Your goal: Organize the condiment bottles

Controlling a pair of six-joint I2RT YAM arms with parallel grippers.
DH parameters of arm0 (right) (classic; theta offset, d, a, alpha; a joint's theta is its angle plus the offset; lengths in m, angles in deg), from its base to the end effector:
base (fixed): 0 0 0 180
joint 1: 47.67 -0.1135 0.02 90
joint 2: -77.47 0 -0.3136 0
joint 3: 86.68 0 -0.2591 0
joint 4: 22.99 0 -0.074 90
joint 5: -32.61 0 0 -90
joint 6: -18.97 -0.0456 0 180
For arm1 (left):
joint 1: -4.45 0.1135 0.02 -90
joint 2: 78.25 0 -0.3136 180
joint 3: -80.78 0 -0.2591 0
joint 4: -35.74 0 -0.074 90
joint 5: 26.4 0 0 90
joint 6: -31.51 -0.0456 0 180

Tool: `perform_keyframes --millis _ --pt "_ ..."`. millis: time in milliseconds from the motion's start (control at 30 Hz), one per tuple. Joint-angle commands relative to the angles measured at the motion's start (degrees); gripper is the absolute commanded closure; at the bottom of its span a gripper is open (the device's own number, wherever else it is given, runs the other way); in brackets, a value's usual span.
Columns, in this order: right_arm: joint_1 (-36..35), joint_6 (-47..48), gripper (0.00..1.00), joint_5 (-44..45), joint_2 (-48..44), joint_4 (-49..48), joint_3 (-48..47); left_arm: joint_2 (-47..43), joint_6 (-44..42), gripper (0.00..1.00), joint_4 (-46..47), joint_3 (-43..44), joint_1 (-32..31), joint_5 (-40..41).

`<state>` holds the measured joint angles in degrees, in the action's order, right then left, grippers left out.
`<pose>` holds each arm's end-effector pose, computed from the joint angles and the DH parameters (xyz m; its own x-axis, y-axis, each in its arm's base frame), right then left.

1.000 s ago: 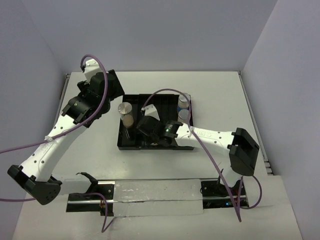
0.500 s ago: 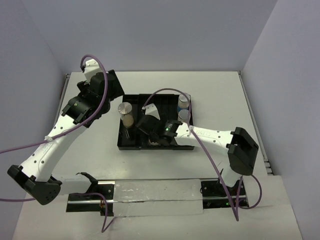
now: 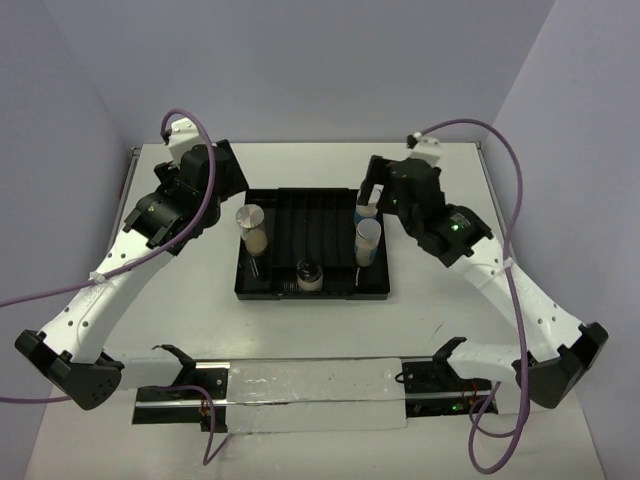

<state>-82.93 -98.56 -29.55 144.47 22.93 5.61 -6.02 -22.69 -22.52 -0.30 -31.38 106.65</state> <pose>0.2109 0.1230 0.4451 -0.3849 0.2284 -0.8942 0.0140 0.9702 0.2418 0.2187 -0.1195 0.4723 -0.3187 -0.2972 -0.9001 -0.2838 0.9359 -0.2085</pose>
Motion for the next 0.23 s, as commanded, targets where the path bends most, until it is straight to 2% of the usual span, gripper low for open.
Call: perform_keyframes --millis 0,200 --pt "6.04 -1.13 0.0 -0.33 -2.52 0.82 2.46 -0.7 -0.64 0.01 1.08 0.84 0.68 -0.31" --pt "12.12 -2.43 0.0 -2.31 -5.98 -0.14 7.48 -1.33 -0.99 0.01 2.69 0.01 0.68 -2.17"
